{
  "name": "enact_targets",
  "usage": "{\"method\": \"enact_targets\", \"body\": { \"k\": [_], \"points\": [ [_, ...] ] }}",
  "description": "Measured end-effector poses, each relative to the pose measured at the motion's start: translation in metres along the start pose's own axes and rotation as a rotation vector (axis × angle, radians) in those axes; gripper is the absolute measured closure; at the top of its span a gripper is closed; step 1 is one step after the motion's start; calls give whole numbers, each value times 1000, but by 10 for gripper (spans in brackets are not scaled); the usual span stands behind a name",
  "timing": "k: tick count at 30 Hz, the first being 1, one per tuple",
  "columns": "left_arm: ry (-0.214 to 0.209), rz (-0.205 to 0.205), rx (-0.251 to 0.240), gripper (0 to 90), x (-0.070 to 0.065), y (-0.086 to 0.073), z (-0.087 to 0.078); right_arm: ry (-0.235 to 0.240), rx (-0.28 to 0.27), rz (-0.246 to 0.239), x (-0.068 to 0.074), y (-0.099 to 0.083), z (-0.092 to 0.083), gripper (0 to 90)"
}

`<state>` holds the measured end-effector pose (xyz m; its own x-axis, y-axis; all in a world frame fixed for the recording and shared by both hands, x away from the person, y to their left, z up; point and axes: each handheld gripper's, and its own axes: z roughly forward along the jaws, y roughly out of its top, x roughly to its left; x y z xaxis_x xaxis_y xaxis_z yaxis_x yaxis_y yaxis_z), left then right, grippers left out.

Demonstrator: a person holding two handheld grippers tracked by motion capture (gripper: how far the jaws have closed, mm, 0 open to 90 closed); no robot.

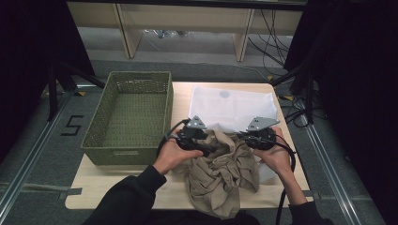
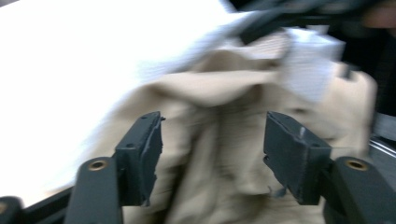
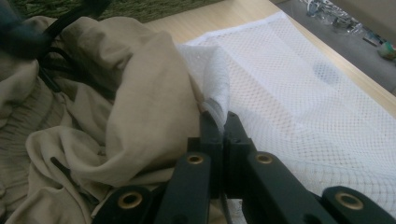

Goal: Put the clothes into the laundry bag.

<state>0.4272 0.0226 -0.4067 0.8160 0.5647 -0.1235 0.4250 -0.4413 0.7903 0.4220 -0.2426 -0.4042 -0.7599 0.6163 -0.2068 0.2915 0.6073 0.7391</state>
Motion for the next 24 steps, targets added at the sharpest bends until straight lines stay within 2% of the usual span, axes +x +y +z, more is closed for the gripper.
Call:
{"method": "enact_targets", "body": {
  "k": [2, 3, 4, 5, 6, 7, 8, 9, 10, 11, 12, 13, 14, 15, 16, 18, 19, 20, 22, 23, 24],
  "points": [
    [55, 1, 60, 321, 15, -3, 11, 16, -1, -20, 2, 2, 2, 900],
    [60, 16, 96, 304, 18, -4, 19, 7, 6, 3, 3, 4, 1, 900],
    [62, 19, 111, 304, 21, -6, 25, 7, 6, 3, 3, 4, 1, 900],
    [52, 33, 121, 268, 24, -7, 34, 0, -7, -24, 2, 5, 1, 900],
    [40, 23, 122, 269, 26, -8, 43, -2, -7, -28, 2, 6, 1, 900],
    [16, 36, 125, 269, 28, -8, 52, -2, -7, -28, 2, 6, 1, 900],
    [-13, 75, 144, 319, 30, -9, 58, -2, -5, -28, 2, 6, 2, 900],
    [-45, 103, 135, 531, 28, -10, 62, -2, -5, -25, 1, 5, 2, 900],
    [-71, 129, 136, 751, 16, -10, 64, -5, 2, -25, 0, 5, 4, 900],
    [-52, 190, 158, 793, 7, -8, 62, -9, 3, -24, -1, 4, 5, 900],
    [-52, 190, 158, 804, 7, -8, 62, -9, 3, -24, -1, 4, 5, 900],
    [-66, 223, 151, 804, -5, -5, 59, -4, 8, -18, -1, 4, 6, 900],
    [-84, 215, 136, 814, -11, -3, 57, -7, 3, -16, -3, 4, 6, 900],
    [-90, 188, 110, 822, -21, -2, 57, -14, -11, -15, -3, 7, 7, 900],
    [-104, 203, 114, 824, -30, 2, 59, -10, -16, -11, -2, 9, 6, 900],
    [-104, 198, 111, 826, -33, 3, 62, -7, -27, -21, -1, 12, 4, 900],
    [-79, 195, 116, 827, -32, 6, 67, -6, -28, -18, 1, 14, 2, 900],
    [-12, 163, 114, 831, -25, 8, 75, -10, -41, -25, 4, 19, -3, 900],
    [64, 118, 129, 830, -12, 8, 83, -4, -54, -39, 6, 22, -7, 900],
    [65, 99, 150, 822, -3, 8, 84, -2, -54, -40, 7, 23, -9, 900],
    [67, 28, 122, 808, 3, 7, 86, 4, -49, -38, 8, 23, -10, 900]
  ]
}}
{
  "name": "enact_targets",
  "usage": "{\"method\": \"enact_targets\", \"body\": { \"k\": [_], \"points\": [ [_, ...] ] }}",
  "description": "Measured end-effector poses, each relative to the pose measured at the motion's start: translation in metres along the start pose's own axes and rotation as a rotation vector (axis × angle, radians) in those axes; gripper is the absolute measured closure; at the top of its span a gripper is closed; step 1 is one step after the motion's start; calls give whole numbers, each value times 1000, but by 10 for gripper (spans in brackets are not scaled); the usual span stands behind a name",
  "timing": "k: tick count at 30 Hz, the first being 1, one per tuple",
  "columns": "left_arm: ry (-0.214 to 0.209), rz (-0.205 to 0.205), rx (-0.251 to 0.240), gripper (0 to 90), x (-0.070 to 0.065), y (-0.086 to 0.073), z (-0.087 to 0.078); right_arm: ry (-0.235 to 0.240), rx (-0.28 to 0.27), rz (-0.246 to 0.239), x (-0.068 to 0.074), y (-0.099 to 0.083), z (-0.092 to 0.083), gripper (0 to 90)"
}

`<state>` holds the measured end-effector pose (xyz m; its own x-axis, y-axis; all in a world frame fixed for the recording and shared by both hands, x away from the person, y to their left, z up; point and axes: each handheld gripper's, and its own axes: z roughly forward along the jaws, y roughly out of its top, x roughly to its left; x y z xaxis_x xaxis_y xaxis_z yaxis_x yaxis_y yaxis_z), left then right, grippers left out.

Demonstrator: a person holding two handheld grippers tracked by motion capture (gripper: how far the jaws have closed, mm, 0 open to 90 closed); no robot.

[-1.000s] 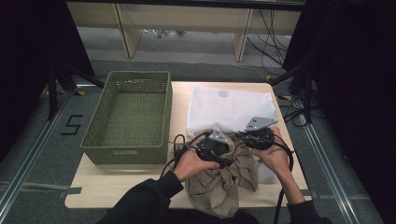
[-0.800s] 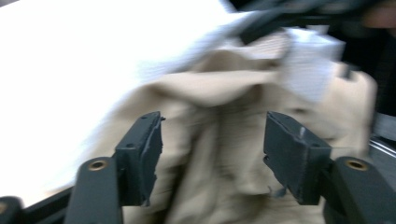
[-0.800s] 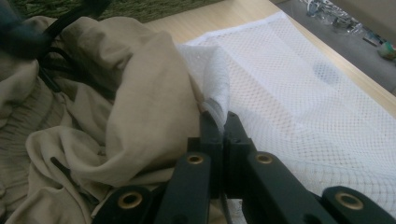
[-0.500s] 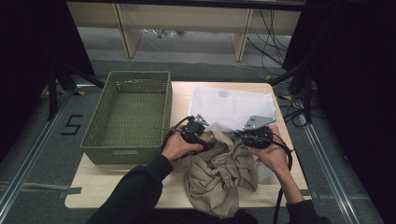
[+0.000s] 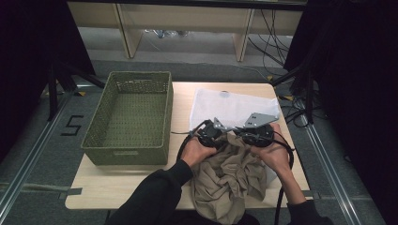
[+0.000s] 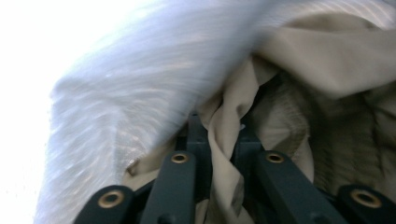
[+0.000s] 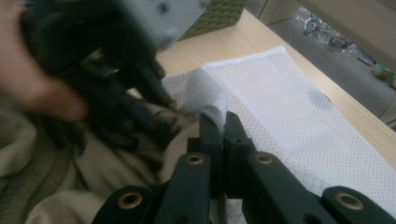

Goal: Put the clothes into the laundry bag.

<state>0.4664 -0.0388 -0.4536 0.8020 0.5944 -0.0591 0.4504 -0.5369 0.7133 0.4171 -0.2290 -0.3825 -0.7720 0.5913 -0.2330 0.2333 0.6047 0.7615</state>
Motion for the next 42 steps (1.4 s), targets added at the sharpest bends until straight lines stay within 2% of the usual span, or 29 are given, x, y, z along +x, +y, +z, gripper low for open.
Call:
{"method": "enact_targets", "body": {
  "k": [1, 2, 4, 6, 7, 8, 9, 10, 11, 13, 15, 18, 20, 21, 23, 24, 25, 26, 27, 29, 30, 33, 35, 36, 37, 38, 39, 40, 42],
  "points": [
    [0, 0, 0, 783, 0, 0, 0, 0, 0, 0, 0, 0, 0, 900],
    [11, -49, -4, 783, 5, -2, 1, -4, -1, -7, 0, 0, 1, 900],
    [10, -49, 6, 612, 7, -3, -2, 9, 17, -7, 2, -3, 5, 900],
    [-36, -33, 35, 456, 3, -5, -12, 9, 18, -7, 1, -5, 7, 900],
    [-33, -11, 33, 456, 0, -7, -21, 9, 18, -7, 1, -5, 7, 900],
    [-13, -6, 0, 419, -3, -9, -33, 10, 21, 6, 0, -5, 6, 900],
    [-15, -10, -4, 352, -3, -11, -41, 9, 22, 6, 0, -6, 5, 900],
    [-25, -26, -12, 352, -2, -13, -49, 9, 22, 6, 0, -6, 5, 900],
    [-35, -30, -4, 316, 0, -16, -58, 7, 17, -1, -1, -7, 5, 900],
    [-20, -19, 15, 291, 4, -23, -67, 6, 20, 6, 0, -6, 4, 900],
    [22, -1, 87, 268, 7, -31, -68, 7, 25, 7, 1, -6, 4, 900],
    [14, 23, 163, 267, 6, -42, -53, 10, 29, -2, 2, -5, 5, 900],
    [29, 49, 192, 274, 2, -45, -43, 14, 26, -13, 2, -5, 6, 900],
    [33, 59, 210, 342, 0, -47, -37, 15, 33, -8, 4, -6, 7, 900],
    [23, 107, 218, 631, -3, -47, -28, 20, 32, -5, 4, -5, 7, 900],
    [23, 107, 218, 718, -3, -47, -28, 20, 32, -5, 4, -5, 7, 900],
    [46, 127, 206, 777, -6, -45, -28, 22, 31, -12, 5, -6, 8, 900],
    [58, 146, 183, 777, -10, -43, -28, 22, 31, -12, 5, -6, 8, 900],
    [33, 147, 168, 821, -14, -39, -31, 28, 24, -24, 5, -4, 9, 900],
    [7, 143, 119, 827, -23, -31, -35, 31, 22, -22, 6, -3, 9, 900],
    [17, 152, 81, 830, -33, -20, -38, 36, 17, -21, 8, -1, 8, 900],
    [26, 155, 63, 829, -34, -10, -37, 34, 11, -38, 11, 3, 3, 900],
    [40, 135, 55, 828, -26, -3, -33, 30, 10, -32, 11, 4, 1, 900],
    [42, 95, 44, 824, -20, -1, -27, 29, 7, -34, 11, 4, -1, 900],
    [42, 76, 48, 806, -13, -2, -21, 36, 6, -41, 11, 4, -2, 900],
    [18, 51, 66, 806, -7, -4, -13, 36, 6, -41, 11, 4, -2, 900],
    [-19, 44, 98, 769, -3, -7, -7, 32, 13, -29, 11, 3, -2, 900],
    [-34, 23, 111, 705, -2, -11, -5, 30, 16, -28, 11, 2, -2, 900],
    [-25, 52, 107, 550, -3, -13, -11, 40, 23, -38, 9, -3, 2, 900]
  ]
}}
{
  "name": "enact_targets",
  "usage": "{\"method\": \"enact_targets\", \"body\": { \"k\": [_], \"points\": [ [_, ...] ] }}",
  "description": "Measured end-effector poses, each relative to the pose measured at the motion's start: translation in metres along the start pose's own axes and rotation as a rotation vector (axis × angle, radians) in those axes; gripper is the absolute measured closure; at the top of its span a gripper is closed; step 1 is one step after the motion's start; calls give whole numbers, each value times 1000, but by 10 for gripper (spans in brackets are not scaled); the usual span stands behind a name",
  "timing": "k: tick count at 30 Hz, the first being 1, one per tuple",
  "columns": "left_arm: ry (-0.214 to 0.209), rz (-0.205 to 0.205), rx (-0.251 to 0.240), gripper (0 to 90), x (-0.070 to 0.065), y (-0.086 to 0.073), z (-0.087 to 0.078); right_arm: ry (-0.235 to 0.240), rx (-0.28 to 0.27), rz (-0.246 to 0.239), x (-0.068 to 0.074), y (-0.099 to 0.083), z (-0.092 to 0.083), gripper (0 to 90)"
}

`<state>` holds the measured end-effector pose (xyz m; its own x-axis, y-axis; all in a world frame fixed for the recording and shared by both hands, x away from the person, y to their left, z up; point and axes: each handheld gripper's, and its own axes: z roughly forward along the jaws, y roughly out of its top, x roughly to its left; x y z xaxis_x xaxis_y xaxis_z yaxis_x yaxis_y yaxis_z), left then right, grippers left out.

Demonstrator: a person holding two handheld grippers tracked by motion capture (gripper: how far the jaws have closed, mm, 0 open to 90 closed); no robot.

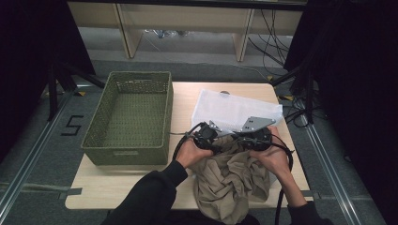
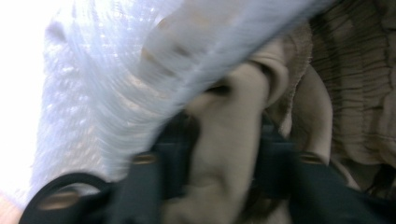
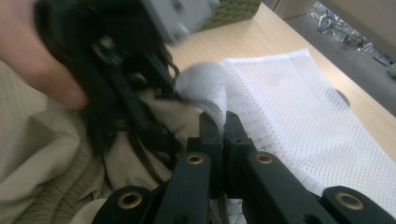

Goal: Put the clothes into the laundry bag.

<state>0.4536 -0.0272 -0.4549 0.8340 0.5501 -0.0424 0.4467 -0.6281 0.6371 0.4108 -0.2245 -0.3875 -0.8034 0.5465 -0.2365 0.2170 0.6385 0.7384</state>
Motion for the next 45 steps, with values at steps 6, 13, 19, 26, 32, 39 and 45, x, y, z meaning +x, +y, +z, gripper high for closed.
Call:
{"method": "enact_targets", "body": {
  "k": [6, 13, 19, 26, 32, 39, 45],
  "points": [
    [9, -69, -89, 301, -3, -14, -58, -4, 1, 15, -4, -4, -1, 900],
    [43, -46, 19, 243, 1, -43, -75, -6, 9, 24, -2, -2, -1, 900],
    [40, -135, 51, 221, 10, -60, -55, 1, 15, 24, 0, -2, 1, 900],
    [9, -86, 15, 751, 15, -60, -43, 1, 14, 11, -1, -2, 2, 900],
    [-13, -39, -102, 768, -14, -38, -51, 8, 3, -3, 0, 0, 4, 900],
    [23, -33, -197, 770, -23, 1, -33, 17, -20, -9, 6, 8, -5, 900],
    [-35, -129, -187, 677, -2, 0, -8, 8, -15, 3, 0, 3, -6, 900]
  ]
}}
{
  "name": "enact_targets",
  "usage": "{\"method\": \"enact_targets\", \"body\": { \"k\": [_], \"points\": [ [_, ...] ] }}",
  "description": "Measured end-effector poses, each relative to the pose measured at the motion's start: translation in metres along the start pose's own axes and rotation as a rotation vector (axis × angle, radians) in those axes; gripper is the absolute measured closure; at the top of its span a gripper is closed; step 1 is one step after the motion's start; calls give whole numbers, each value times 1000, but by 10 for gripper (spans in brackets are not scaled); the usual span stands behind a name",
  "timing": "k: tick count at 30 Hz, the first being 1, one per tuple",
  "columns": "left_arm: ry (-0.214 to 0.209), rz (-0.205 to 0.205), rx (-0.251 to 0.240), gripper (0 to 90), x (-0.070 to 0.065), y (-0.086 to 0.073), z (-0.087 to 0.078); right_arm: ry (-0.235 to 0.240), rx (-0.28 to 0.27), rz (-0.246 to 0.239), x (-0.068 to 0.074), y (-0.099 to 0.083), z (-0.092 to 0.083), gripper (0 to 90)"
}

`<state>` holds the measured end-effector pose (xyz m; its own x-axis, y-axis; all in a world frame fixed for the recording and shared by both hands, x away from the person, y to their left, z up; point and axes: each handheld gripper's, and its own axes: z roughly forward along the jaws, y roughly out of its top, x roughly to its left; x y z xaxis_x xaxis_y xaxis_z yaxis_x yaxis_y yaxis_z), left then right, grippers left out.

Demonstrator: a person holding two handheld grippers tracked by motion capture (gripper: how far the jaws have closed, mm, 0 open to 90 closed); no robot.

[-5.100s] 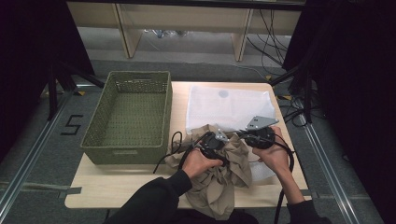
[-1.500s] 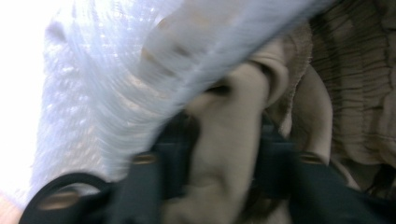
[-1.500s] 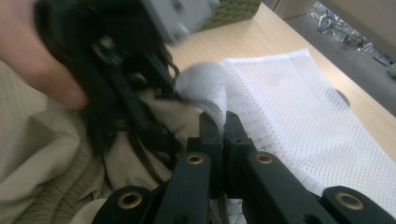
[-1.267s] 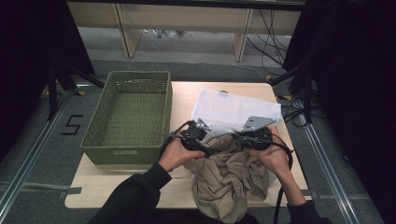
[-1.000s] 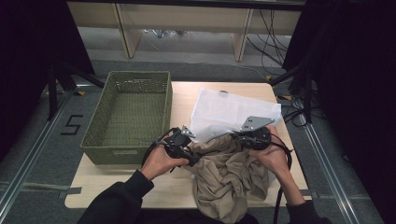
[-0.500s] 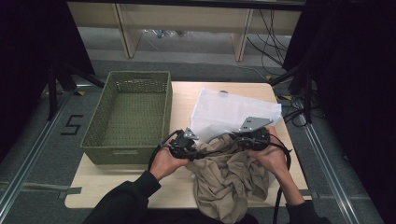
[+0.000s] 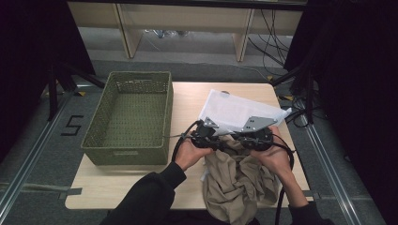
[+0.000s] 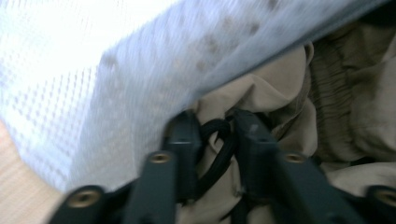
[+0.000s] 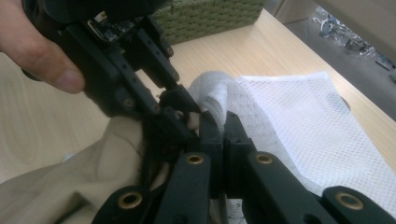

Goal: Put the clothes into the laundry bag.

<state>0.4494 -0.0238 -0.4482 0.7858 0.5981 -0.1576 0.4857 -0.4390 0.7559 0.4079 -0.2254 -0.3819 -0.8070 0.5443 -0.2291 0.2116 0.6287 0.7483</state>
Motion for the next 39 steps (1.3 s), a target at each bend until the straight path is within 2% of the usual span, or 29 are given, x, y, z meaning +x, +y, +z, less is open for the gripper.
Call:
{"method": "enact_targets", "body": {
  "k": [1, 2, 3, 6, 8, 9, 11, 12, 13, 16, 17, 18, 20, 21, 22, 23, 24, 25, 26, 27, 28, 29, 30, 32, 34, 35, 36, 37, 39],
  "points": [
    [-6, -11, 5, 608, 1, -1, -2, 0, 8, 19, 0, -1, 0, 900],
    [-16, -33, 3, 534, 1, -3, -6, 1, 1, 4, -2, -2, 1, 900],
    [-16, -48, -12, 440, 0, -4, -11, 3, 2, 9, -3, -3, 1, 900],
    [2, -48, -38, 297, -1, -5, -33, 2, 3, 8, -3, -3, 1, 900],
    [-10, -46, -51, 279, -1, -7, -50, 2, 7, 19, -2, -3, 0, 900],
    [-9, -41, -36, 268, 1, -9, -58, 0, 4, 3, -3, -2, 0, 900],
    [-12, -24, -2, 239, 2, -16, -68, -1, 5, 4, -2, -1, 0, 900],
    [-8, -7, 15, 239, 3, -19, -70, -1, 5, 4, -2, -1, 0, 900],
    [13, 16, 57, 239, 3, -26, -71, -4, 5, 4, -2, -1, 0, 900],
    [42, 79, 141, 275, -1, -42, -63, -6, 6, 6, -1, -1, -1, 900],
    [52, 76, 169, 276, -2, -44, -60, -6, 7, 8, -2, -1, -1, 900],
    [60, 82, 174, 276, -2, -47, -54, -7, 4, 3, -2, -1, 0, 900],
    [40, 89, 162, 340, -4, -51, -40, -4, 6, 1, -1, 0, 0, 900],
    [11, 111, 143, 340, -4, -50, -35, -4, 6, 1, -1, 0, 0, 900],
    [-16, 121, 118, 552, -5, -50, -30, 0, 7, 2, 0, 0, 1, 900],
    [-27, 128, 72, 552, -9, -49, -25, 0, 7, 2, 0, 0, 1, 900],
    [-21, 173, 47, 654, -13, -46, -23, 1, 9, 10, 0, 1, 1, 900],
    [-19, 200, 25, 752, -19, -42, -22, 4, 1, -7, 0, 1, 1, 900],
    [-30, 189, 0, 769, -25, -37, -22, 7, 5, 3, 2, 1, 1, 900],
    [-28, 193, -15, 780, -28, -32, -23, 9, -8, -23, 1, 2, 1, 900],
    [-24, 200, -32, 786, -33, -26, -23, 7, -1, 4, 3, 3, -1, 900],
    [-8, 208, -43, 791, -36, -20, -23, 6, -12, -7, 4, 6, -3, 900],
    [-11, 205, -64, 791, -37, -14, -21, 6, -12, -7, 4, 6, -3, 900],
    [11, 187, -49, 791, -32, -6, -11, 3, -15, -8, 4, 7, -6, 900],
    [58, 192, -20, 786, -25, -6, 2, 3, -21, -12, 4, 8, -8, 900],
    [100, 170, 1, 778, -17, -8, 11, 2, -21, -8, 4, 8, -8, 900],
    [97, 135, 21, 757, -12, -12, 18, 4, -17, -8, 4, 7, -8, 900],
    [88, 120, 31, 719, -9, -13, 20, 5, -14, -16, 4, 7, -7, 900],
    [55, 84, 16, 628, -10, -19, 17, 1, -7, -3, 3, 5, -7, 900]
  ]
}}
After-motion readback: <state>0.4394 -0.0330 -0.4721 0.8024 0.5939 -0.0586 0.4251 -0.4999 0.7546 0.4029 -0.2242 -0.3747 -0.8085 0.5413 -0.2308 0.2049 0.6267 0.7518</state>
